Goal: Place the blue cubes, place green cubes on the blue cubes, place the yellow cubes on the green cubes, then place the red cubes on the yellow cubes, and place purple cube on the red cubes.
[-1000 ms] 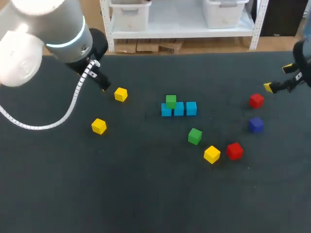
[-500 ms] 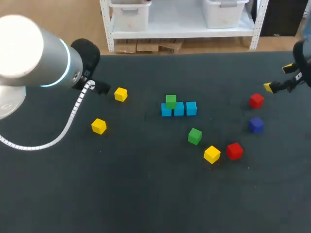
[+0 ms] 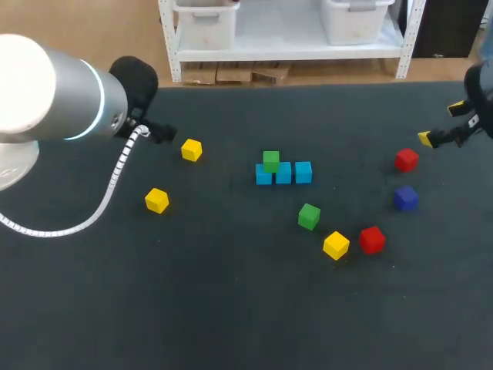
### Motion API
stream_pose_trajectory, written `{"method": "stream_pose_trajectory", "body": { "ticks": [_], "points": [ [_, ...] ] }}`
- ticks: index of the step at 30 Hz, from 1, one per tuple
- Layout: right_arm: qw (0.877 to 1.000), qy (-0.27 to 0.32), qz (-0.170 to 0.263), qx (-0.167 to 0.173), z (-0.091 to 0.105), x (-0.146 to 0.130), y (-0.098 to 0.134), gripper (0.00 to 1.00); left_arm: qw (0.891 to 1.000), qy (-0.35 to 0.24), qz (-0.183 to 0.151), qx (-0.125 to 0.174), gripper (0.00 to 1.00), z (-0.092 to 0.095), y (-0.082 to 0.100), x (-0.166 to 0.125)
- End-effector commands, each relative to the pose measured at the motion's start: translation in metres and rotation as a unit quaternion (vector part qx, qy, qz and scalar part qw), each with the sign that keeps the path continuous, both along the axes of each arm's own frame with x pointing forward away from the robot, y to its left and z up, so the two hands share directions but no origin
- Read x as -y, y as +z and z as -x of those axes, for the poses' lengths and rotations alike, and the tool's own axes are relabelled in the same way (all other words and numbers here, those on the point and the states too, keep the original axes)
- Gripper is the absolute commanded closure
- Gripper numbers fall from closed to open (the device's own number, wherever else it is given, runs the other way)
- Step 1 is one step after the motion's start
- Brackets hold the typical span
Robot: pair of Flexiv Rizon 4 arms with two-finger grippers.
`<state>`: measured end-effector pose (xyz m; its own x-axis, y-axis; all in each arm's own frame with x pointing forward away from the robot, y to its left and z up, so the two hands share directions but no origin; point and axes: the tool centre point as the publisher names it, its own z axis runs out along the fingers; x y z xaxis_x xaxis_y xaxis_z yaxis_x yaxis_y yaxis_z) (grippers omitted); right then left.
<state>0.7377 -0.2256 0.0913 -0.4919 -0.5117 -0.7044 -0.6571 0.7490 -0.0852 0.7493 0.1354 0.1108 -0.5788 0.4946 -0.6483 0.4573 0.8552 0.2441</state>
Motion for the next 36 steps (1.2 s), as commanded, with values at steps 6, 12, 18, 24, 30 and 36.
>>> {"method": "stream_pose_trajectory", "body": {
  "ticks": [6, 12, 18, 24, 30, 36],
  "points": [
    [1.000, -0.001, 0.001, 0.000, 0.000, -0.001, 0.000, 0.00, 1.000, -0.002, 0.000, -0.002, 0.00, -0.001, 0.000, 0.000],
    [0.999, 0.013, 0.032, -0.006, 0.000, -0.001, 0.019, 0.00, 1.000, -0.002, 0.000, -0.002, 0.00, -0.001, 0.000, 0.000],
    [0.993, 0.056, 0.100, -0.009, 0.007, -0.017, 0.055, 0.00, 1.000, -0.002, 0.000, -0.002, 0.00, -0.001, 0.000, 0.000],
    [0.987, 0.097, 0.124, -0.012, 0.018, -0.046, 0.079, 0.00, 1.000, -0.002, 0.000, -0.002, 0.00, -0.001, 0.000, 0.000],
    [0.972, 0.141, 0.185, -0.012, 0.024, -0.075, 0.088, 0.00, 1.000, -0.002, 0.000, -0.002, 0.00, -0.001, 0.000, 0.000],
    [0.946, 0.195, 0.257, -0.034, 0.028, -0.106, 0.094, 0.00, 1.000, -0.002, 0.000, -0.002, 0.00, -0.001, 0.000, 0.000]
  ]
}}
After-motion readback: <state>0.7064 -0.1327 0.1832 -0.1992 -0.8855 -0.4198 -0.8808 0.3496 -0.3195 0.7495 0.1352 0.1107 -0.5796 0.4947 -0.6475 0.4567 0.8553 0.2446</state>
